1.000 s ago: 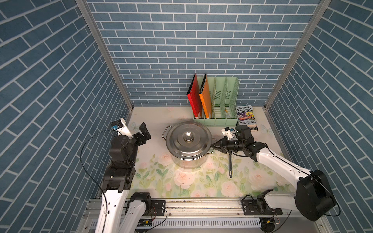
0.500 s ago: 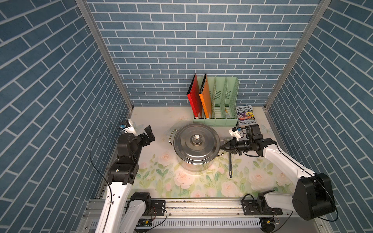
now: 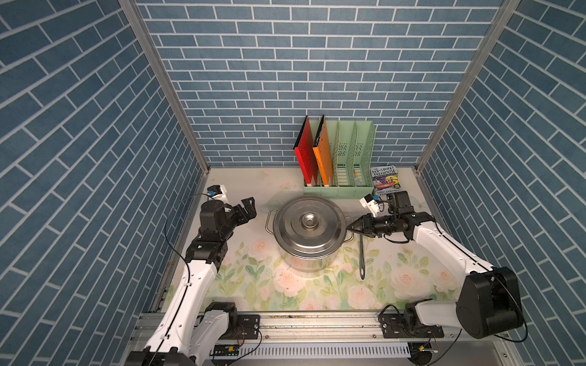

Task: Stir the soup with a spoon
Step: Move the pan to the center of the board.

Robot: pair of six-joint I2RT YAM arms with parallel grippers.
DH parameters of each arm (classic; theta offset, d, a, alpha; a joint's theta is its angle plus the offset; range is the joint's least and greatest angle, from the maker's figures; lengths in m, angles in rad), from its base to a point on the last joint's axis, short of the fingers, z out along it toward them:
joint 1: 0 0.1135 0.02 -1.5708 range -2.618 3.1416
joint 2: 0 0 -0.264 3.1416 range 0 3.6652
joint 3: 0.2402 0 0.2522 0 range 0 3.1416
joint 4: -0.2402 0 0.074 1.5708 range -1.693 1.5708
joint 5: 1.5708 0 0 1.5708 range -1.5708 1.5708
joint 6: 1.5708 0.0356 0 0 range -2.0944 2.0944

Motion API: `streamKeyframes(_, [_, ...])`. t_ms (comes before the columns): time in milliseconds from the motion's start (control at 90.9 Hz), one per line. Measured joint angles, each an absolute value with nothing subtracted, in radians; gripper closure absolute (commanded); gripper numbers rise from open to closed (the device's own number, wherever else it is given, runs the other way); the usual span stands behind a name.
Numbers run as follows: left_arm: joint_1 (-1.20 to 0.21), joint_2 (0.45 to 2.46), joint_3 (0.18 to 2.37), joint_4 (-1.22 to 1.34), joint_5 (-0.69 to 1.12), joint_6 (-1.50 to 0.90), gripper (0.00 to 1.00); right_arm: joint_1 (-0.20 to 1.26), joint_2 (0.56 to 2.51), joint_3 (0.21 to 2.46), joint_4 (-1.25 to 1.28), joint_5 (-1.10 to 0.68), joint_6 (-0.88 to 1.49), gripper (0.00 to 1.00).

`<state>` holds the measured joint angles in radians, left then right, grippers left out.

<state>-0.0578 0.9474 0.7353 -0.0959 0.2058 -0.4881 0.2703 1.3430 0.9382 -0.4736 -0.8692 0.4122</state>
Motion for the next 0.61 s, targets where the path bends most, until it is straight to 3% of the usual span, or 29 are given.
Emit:
streamKeyframes(352, [-0.072,1.109,0.715,0.097,0.424,-0.576,0.0,0.264,1.285,0.952,-0.469,-0.783,0.418,0.43])
streamKeyframes(605, [-0.086,1.114,0.662,0.157,0.514,-0.631,0.0,0.297,1.068,0.809,-0.385,-0.788,0.467,0.46])
